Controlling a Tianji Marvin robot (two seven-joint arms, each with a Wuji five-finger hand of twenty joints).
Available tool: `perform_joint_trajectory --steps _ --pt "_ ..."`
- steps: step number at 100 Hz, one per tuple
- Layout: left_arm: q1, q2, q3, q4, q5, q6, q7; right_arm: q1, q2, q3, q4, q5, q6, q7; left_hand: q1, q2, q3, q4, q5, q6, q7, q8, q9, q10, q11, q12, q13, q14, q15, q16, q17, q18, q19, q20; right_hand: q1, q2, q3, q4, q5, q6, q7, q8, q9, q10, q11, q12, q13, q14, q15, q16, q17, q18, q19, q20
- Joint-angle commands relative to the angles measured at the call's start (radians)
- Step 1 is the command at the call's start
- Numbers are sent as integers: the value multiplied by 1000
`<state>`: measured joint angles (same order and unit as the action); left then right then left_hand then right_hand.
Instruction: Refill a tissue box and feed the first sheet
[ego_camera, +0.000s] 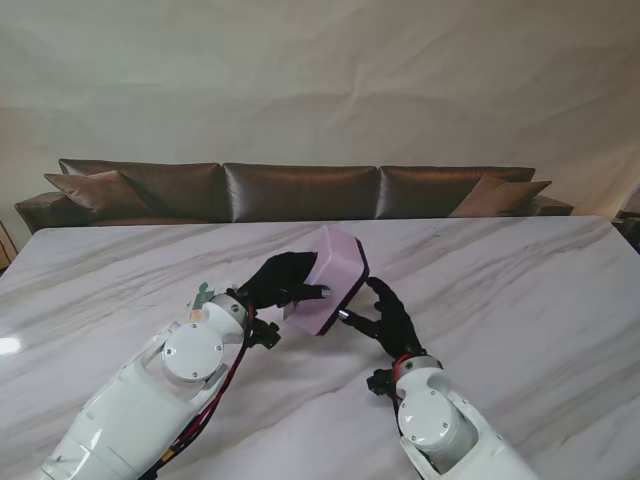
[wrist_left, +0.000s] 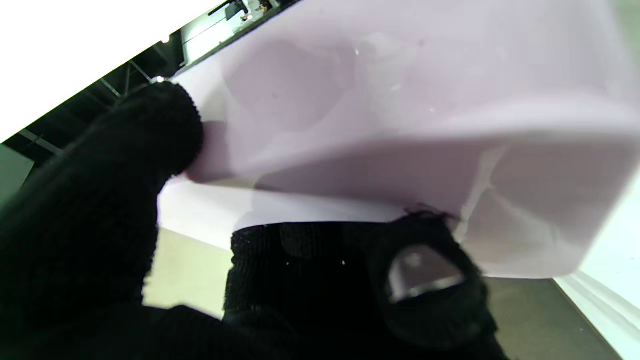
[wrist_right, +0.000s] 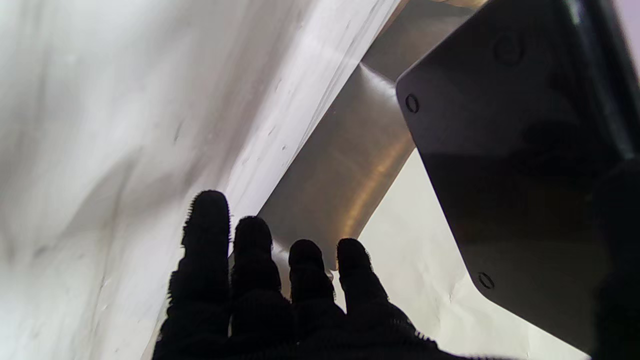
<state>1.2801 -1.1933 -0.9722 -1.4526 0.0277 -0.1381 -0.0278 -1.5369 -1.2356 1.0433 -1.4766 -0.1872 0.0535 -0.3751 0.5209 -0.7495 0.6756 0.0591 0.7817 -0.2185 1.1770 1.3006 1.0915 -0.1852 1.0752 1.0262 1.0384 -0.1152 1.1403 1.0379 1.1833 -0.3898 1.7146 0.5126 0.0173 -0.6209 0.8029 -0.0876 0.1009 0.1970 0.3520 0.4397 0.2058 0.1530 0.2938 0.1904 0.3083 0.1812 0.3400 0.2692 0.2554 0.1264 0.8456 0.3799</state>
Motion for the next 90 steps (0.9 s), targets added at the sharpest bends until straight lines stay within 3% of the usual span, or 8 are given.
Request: perform_joint_trajectory --steps 1,8,37,45,49,57,68,90 --pt "12 5 -5 21 -12 -7 -24 19 -24 -15 10 1 -14 12 97 110 138 111 76 -178 99 54 120 -88 125 38 225 54 292 24 -64 -106 320 15 18 -9 -25 -14 -16 4 -135 110 -42 9 -53 -5 -39 9 -13 -22 -10 -10 -21 -10" --pt "17 6 -13 35 -51 -27 -45 37 -34 -34 29 31 -34 4 99 111 138 118 76 -175 100 56 120 -87 125 39 225 56 295 24 -64 -102 321 14 22 -11 -28 -18 -9 8 -212 137 -42 12 -83 -13 -49 12 -15 -23 -13 -11 -30 -14" --pt "-11 8 -14 133 -177 -92 -149 57 -42 -67 49 170 -171 58 102 122 121 144 71 -171 99 61 123 -91 126 43 227 60 305 22 -64 -99 323 11 29 -16 -28 -18 0 -15 -245 166 -54 7 -115 -7 -85 21 -38 -35 -38 -4 -59 -26" --pt "-27 3 -7 169 -231 -117 -174 60 -37 -71 51 190 -196 85 99 123 117 164 73 -177 101 66 137 -97 128 45 229 23 316 13 -64 -96 326 11 29 -16 -26 -15 1 -21 -251 179 -56 6 -126 -3 -90 21 -42 -38 -38 -3 -66 -27" --pt "-38 -1 -3 193 -269 -135 -197 61 -36 -72 51 199 -203 96 97 121 116 180 76 -178 105 66 145 -98 129 46 229 50 335 1 -64 -81 332 13 30 -17 -25 -13 1 -22 -253 183 -57 6 -130 -1 -91 22 -44 -38 -40 -3 -69 -27" --pt "-56 -5 8 231 -324 -168 -241 62 -34 -72 49 213 -209 110 96 123 115 197 83 -179 114 66 158 -99 134 47 231 43 351 -12 -64 -73 338 16 31 -17 -23 -10 2 -25 -256 190 -55 6 -133 4 -92 23 -45 -39 -41 -1 -74 -27" --pt "-79 -10 25 276 -382 -207 -298 67 -32 -74 54 228 -220 124 96 122 123 246 87 -173 124 69 167 -99 139 49 230 34 370 -35 -64 -62 342 20 31 -18 -21 -6 3 -29 -260 203 -55 7 -136 13 -96 31 -48 -40 -44 4 -83 -28" --pt "-110 -20 51 338 -477 -250 -393 81 -36 -78 71 259 -231 138 101 121 136 296 94 -153 136 74 183 -97 147 51 232 30 390 -48 -64 -48 351 26 31 -19 -17 -1 5 -35 -270 227 -54 9 -141 29 -98 39 -50 -40 -43 10 -97 -25"
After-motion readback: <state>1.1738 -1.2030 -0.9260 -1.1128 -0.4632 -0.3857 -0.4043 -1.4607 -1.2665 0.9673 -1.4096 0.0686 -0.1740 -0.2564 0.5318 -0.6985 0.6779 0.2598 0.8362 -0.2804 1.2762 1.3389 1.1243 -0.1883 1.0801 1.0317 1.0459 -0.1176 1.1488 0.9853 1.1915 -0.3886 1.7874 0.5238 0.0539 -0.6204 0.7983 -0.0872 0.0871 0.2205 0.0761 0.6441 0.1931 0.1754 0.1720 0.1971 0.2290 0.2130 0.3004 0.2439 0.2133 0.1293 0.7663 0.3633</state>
